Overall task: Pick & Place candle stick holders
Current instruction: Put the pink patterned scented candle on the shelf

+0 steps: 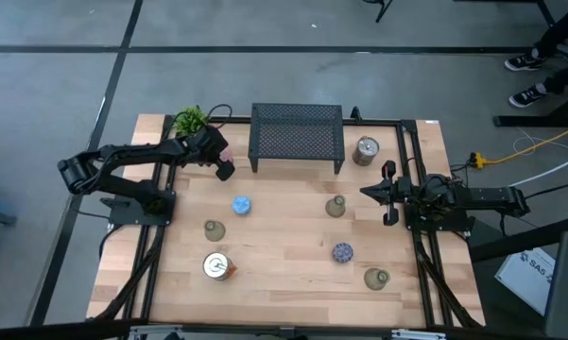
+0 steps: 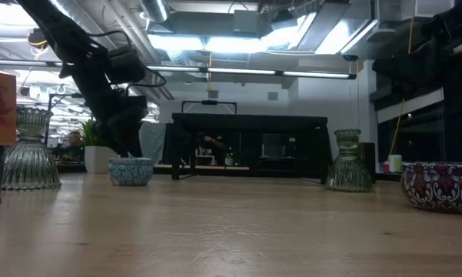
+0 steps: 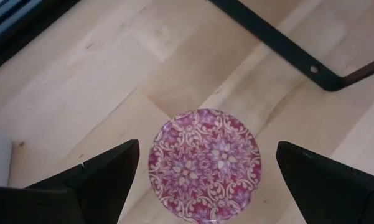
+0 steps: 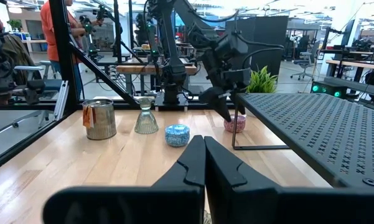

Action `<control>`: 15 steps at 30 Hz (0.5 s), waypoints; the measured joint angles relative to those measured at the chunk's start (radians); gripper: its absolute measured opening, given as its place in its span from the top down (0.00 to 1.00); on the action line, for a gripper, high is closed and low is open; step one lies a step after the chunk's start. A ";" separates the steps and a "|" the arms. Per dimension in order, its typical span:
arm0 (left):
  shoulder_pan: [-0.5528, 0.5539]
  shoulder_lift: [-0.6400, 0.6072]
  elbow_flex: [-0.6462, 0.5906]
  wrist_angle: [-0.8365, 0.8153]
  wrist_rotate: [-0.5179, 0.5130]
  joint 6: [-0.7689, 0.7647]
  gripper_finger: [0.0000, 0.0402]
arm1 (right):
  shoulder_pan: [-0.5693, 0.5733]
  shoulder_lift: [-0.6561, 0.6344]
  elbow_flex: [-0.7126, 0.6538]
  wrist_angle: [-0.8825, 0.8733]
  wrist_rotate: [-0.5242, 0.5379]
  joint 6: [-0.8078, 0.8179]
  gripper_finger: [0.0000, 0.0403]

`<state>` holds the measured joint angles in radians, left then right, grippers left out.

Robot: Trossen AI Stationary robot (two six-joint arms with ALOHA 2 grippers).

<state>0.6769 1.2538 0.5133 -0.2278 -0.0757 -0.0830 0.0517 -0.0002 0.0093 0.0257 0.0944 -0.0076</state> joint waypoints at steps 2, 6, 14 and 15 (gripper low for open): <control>0.000 0.006 0.000 0.001 0.004 0.000 0.06 | 0.000 0.000 0.000 0.000 0.000 0.000 1.00; 0.000 0.009 0.000 0.001 0.009 0.000 0.06 | 0.000 0.000 0.000 0.000 0.000 0.000 1.00; 0.000 0.009 0.000 0.001 0.008 0.003 0.06 | 0.000 0.000 0.000 0.000 0.000 0.000 1.00; 0.000 0.009 0.000 0.001 0.008 0.009 0.06 | 0.000 0.000 0.000 0.000 0.000 0.000 1.00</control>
<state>0.6765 1.2629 0.5133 -0.2271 -0.0678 -0.0741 0.0517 -0.0002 0.0097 0.0257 0.0944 -0.0078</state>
